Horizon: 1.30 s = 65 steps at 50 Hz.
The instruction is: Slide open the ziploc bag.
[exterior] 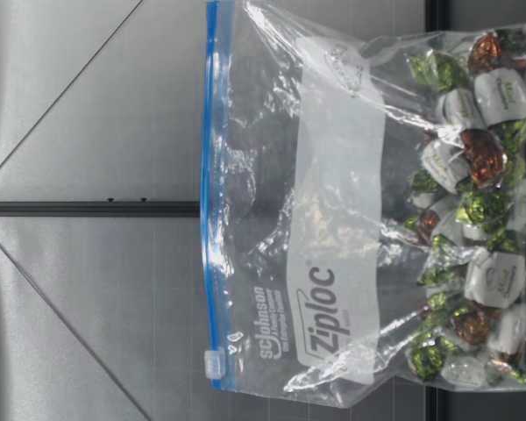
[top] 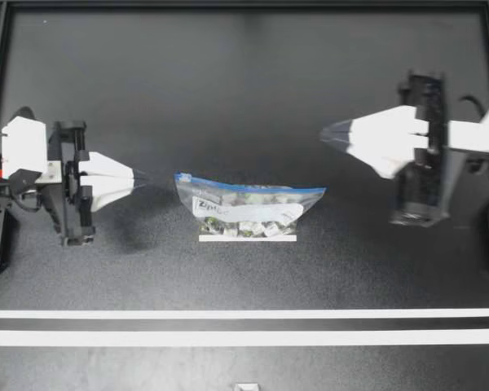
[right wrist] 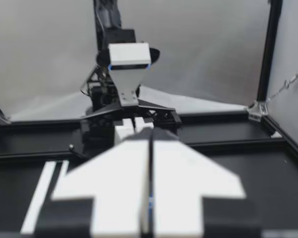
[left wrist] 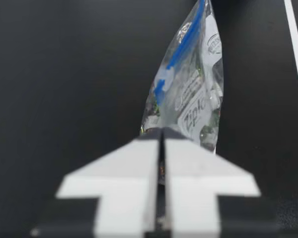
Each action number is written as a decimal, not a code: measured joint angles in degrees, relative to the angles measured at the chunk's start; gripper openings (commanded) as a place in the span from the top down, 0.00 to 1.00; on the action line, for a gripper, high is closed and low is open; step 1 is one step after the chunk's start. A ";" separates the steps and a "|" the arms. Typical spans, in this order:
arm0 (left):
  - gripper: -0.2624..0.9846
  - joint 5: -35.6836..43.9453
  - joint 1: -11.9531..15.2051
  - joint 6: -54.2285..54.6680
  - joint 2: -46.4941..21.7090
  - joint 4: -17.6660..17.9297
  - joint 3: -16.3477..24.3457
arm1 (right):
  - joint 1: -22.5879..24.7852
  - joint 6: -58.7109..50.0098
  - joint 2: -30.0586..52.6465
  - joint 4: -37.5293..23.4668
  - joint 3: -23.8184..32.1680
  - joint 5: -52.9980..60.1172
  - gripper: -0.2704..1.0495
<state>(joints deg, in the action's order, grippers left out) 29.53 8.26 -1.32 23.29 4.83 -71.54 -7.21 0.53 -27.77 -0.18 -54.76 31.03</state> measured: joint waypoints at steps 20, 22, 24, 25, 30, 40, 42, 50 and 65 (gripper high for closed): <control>0.50 5.62 0.00 1.93 -5.71 2.11 1.14 | -1.32 0.18 15.38 -1.67 12.04 -3.43 0.57; 0.50 6.15 0.00 2.37 -6.94 2.11 1.49 | -1.32 0.18 16.87 -1.76 13.27 -3.96 0.55; 0.50 6.68 0.00 2.81 -8.09 2.11 1.93 | -1.41 0.18 18.37 -1.85 14.50 -4.48 0.52; 0.50 7.03 0.00 3.08 -8.96 2.11 2.29 | -1.32 0.18 19.07 -1.93 15.03 -4.83 0.52; 0.50 8.35 0.00 4.66 -12.13 2.11 3.60 | -1.41 0.18 22.24 -2.02 18.11 -6.06 0.50; 0.50 9.23 0.00 6.42 -14.59 2.11 4.92 | -1.41 0.18 27.69 -2.02 23.12 -8.96 0.50; 0.50 9.23 0.00 6.42 -14.59 2.11 4.92 | -1.41 0.18 28.65 -1.93 24.08 -9.76 0.50; 0.50 9.58 -0.18 6.42 -14.59 1.93 4.92 | -1.41 0.18 32.52 -2.02 27.07 -13.62 0.50; 0.66 10.72 -1.05 6.50 -14.59 0.70 4.92 | -0.97 0.18 35.86 -2.02 30.15 -19.86 0.50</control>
<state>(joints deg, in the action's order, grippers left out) 40.25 7.21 5.19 8.70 5.54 -66.62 -8.17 0.70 8.09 -2.20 -24.61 11.16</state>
